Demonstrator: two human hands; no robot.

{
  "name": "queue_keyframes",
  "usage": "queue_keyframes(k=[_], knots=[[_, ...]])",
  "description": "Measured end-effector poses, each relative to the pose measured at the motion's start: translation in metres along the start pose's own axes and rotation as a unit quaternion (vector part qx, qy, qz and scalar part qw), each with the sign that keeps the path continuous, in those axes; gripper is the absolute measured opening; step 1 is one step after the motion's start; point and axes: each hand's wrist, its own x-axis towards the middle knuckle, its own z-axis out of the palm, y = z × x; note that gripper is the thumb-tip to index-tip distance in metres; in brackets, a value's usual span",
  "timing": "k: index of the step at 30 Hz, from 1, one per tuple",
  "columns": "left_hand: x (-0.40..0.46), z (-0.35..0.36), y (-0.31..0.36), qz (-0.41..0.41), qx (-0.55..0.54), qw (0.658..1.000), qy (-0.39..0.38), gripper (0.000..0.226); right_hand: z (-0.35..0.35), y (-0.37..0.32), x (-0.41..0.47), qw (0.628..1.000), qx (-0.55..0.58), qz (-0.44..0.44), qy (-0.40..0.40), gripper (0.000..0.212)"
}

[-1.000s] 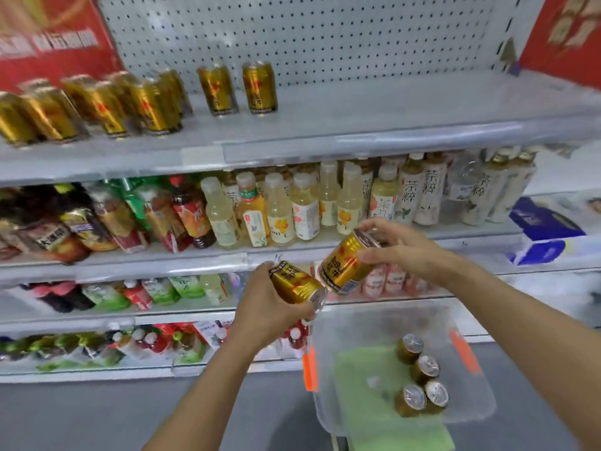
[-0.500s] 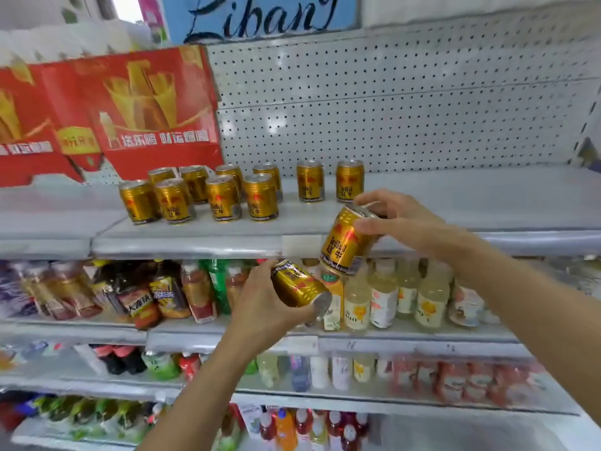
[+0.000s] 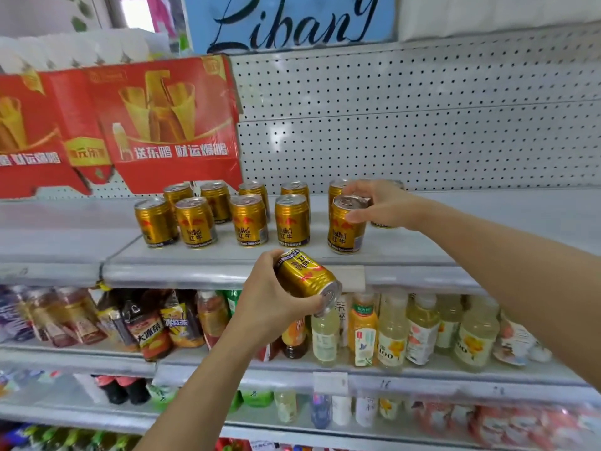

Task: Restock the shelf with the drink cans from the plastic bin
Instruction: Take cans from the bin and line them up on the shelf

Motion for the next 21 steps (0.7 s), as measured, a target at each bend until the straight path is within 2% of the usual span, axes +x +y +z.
queue_keyframes(k=[3, 7, 9, 10, 12, 14, 15, 16, 18, 20, 21], knots=[[0.003, -0.001, -0.001, 0.011, -0.011, 1.0, -0.001, 0.1, 0.001, -0.001, 0.006, 1.0, -0.022, 0.011, -0.005, 0.061], [0.003, 0.002, 0.001, 0.025, -0.025, 0.999, 0.002, 0.102, 0.008, -0.006, 0.006, 0.999, -0.021, 0.004, -0.024, 0.051], [0.002, 0.004, 0.004, 0.037, -0.031, 0.999, 0.006, 0.101, 0.011, -0.004, 0.003, 1.0, -0.024, 0.002, -0.009, 0.052], [0.001, 0.006, 0.006, 0.044, -0.036, 0.998, 0.009, 0.101, 0.013, -0.002, 0.0, 1.0, -0.027, -0.002, 0.015, 0.054], [0.0, 0.01, 0.01, 0.055, -0.048, 0.997, 0.019, 0.1, 0.015, 0.0, -0.008, 0.992, -0.035, -0.031, 0.12, 0.047], [0.0, 0.016, 0.016, 0.064, -0.065, 0.995, 0.032, 0.101, 0.016, -0.005, -0.023, 0.971, -0.014, -0.067, 0.229, 0.023], [-0.001, 0.02, 0.021, 0.069, -0.075, 0.994, 0.041, 0.1, 0.016, -0.008, -0.032, 0.968, 0.009, -0.072, 0.239, 0.017], [-0.002, 0.024, 0.026, 0.076, -0.086, 0.992, 0.05, 0.099, 0.016, -0.012, -0.041, 0.974, 0.035, -0.064, 0.215, 0.022], [-0.001, 0.032, 0.038, 0.093, -0.112, 0.987, 0.073, 0.095, 0.015, -0.02, -0.058, 0.994, 0.073, 0.011, 0.084, 0.042], [0.001, 0.043, 0.047, 0.104, -0.14, 0.98, 0.091, 0.094, 0.014, -0.022, -0.07, 0.985, 0.138, 0.092, -0.045, 0.058], [0.002, 0.048, 0.052, 0.106, -0.149, 0.978, 0.098, 0.096, 0.013, -0.021, -0.073, 0.973, 0.186, 0.11, -0.083, 0.062]])
